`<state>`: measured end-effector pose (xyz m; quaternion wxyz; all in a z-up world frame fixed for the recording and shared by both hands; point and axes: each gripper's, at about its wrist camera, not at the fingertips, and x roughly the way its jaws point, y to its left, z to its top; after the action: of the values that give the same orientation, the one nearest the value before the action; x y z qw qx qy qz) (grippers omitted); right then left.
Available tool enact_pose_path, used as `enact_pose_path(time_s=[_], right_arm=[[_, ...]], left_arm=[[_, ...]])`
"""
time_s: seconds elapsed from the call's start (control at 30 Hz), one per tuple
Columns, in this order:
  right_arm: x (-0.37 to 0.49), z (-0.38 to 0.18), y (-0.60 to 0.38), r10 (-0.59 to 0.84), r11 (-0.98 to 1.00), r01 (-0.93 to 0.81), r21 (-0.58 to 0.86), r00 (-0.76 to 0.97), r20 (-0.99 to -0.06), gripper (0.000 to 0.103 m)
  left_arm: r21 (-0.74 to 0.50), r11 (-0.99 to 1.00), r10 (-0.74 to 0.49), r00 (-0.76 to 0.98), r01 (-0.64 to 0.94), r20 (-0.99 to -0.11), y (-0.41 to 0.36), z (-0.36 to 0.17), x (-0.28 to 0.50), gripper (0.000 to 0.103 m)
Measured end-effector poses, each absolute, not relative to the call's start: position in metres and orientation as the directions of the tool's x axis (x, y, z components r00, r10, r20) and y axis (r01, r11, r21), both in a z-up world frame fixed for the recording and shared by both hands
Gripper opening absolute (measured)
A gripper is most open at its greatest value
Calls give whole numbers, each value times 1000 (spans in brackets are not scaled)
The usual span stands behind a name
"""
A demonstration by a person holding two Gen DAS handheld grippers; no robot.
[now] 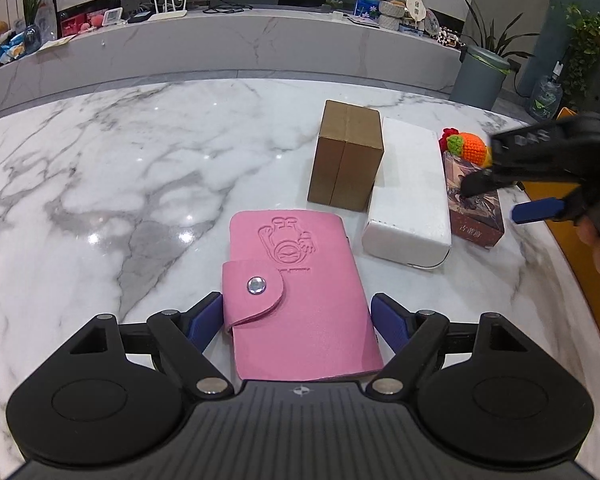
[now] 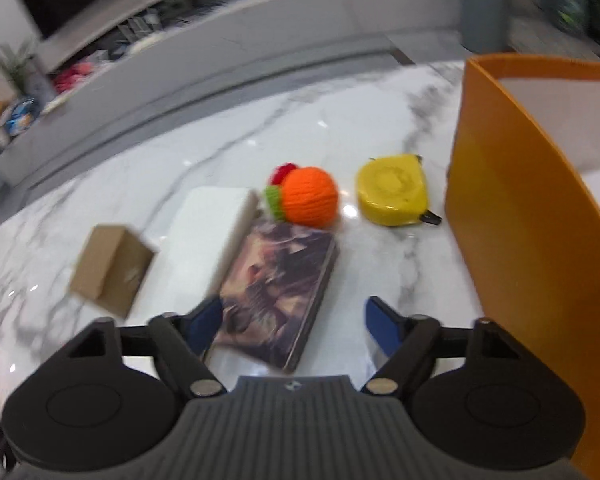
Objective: Organize objects
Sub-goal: 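Grasp the pink wallet with the left gripper while the right grasps the picture book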
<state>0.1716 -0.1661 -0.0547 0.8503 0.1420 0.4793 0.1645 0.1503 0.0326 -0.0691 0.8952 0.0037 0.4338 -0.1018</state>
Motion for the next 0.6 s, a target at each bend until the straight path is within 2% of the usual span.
enact_pose_path(time_s=[0.1, 0.3, 0.4, 0.47, 0.5, 0.6], right_arm=[[186, -61, -161, 408, 901, -66, 430, 470, -783, 76], [198, -58, -143, 349, 924, -32, 381, 477, -807, 79], [199, -57, -128, 293, 954, -83, 289, 475, -830, 79], [195, -56, -116, 267, 963, -164, 214, 457, -848, 73], [192, -54, -114, 263, 961, -203, 189, 455, -851, 66], [176, -53, -115, 283, 941, -299, 160, 432, -856, 65]], left_arm=[[-84, 978, -184, 607, 189, -773, 33, -69, 150, 93], [-83, 978, -185, 612, 191, -769, 31, -69, 153, 94], [-82, 977, -187, 613, 196, -767, 31, -69, 155, 94], [-85, 977, -191, 612, 198, -767, 32, -69, 155, 94], [-85, 976, -192, 611, 199, -768, 32, -69, 155, 94], [-86, 976, -193, 607, 201, -771, 32, -68, 156, 93]])
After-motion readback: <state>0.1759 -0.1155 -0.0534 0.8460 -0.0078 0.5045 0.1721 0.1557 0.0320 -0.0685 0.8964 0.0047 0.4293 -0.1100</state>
